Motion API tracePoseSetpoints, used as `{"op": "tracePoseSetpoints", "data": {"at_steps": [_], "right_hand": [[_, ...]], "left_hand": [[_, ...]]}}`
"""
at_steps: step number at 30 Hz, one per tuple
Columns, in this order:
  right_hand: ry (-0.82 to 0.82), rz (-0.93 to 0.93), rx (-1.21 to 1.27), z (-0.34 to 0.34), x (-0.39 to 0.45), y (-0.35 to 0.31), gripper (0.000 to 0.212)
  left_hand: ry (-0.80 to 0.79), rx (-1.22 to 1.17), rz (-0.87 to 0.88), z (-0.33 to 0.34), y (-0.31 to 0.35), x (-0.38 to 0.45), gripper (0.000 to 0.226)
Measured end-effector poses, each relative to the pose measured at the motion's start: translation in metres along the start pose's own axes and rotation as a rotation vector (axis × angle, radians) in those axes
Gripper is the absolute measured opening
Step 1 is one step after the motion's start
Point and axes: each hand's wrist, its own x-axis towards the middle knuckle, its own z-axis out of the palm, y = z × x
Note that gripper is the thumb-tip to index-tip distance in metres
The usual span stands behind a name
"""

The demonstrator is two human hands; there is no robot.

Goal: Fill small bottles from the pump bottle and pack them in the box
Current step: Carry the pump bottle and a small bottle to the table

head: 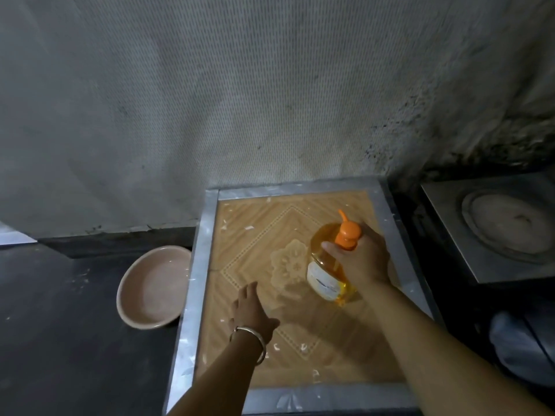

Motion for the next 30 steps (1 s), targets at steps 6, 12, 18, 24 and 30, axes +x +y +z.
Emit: {"op": "tracePoseSetpoints", "data": {"at_steps": [6,12,18,24,30], "right_hand": [[0.028,-0.021,0.046,0.013,0.010,0.012,0.050],[0.053,-0.050,0.097,0.013,0.009,0.009,0.036],[0.015,-0.108,0.072,0.006,0.003,-0.003,0.040],[-0.140,-0.221,-0.079,-0.001,-0.009,-0.029,0.046],[-0.233,-0.269,-0.118,-0.015,-0.030,-0.071,0.033]], "left_hand": [[0.063,-0.057,-0.056,0.025,-0.007,0.014,0.064],[0.142,-0.100,-0.010,0.027,0.000,0.016,0.041],[0.185,-0.252,0.107,0.001,0.034,0.009,0.033],[0.208,-0.296,0.186,-0.031,0.057,-0.003,0.035],[0.251,-0.336,0.194,-0.077,0.063,-0.029,0.038]]}}
